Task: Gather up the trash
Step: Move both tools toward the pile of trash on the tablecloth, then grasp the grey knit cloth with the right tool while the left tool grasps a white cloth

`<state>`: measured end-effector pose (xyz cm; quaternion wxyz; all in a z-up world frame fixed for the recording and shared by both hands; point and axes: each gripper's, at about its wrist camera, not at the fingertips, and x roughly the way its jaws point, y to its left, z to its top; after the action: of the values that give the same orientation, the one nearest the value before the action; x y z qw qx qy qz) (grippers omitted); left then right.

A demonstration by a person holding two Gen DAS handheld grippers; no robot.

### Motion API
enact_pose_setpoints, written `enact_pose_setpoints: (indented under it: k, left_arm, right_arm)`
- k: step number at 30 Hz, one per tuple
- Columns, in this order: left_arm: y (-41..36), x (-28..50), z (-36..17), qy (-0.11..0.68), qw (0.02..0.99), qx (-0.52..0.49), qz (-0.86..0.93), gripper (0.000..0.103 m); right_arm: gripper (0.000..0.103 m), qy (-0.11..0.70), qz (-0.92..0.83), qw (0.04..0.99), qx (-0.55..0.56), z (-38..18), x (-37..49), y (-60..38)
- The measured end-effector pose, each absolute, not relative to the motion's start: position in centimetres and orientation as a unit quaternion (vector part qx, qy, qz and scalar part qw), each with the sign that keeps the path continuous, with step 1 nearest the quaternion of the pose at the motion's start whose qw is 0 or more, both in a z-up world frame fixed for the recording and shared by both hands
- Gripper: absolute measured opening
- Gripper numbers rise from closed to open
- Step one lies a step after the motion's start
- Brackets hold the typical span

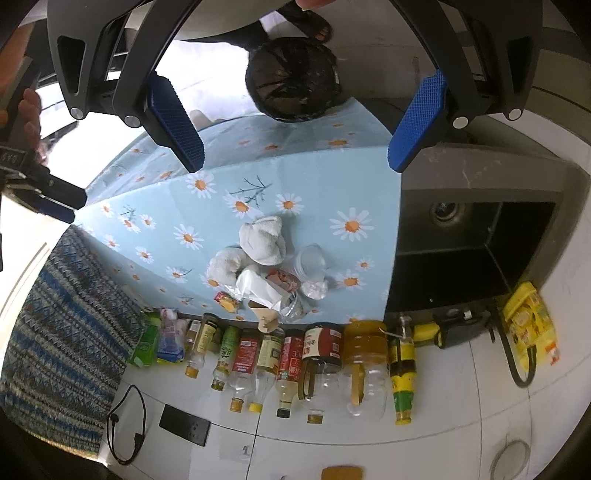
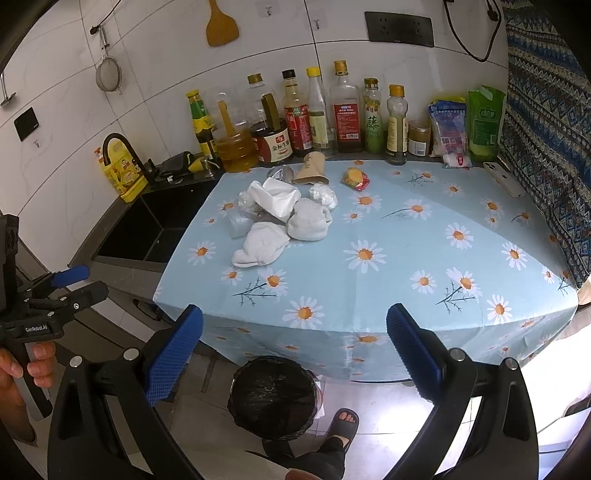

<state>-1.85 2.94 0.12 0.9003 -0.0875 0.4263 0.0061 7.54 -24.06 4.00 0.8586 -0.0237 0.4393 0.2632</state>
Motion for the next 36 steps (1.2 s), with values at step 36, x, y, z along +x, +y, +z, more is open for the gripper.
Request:
enact_pose_setpoints:
  k: [36]
  left_arm:
    - [5.6,6.8,-5.4,0.489,0.862,-0.131,0.038,0.096]
  right_arm:
    - [0.089,0.504,0.34,0.793,-0.037,-2.3,22.8,-17.4]
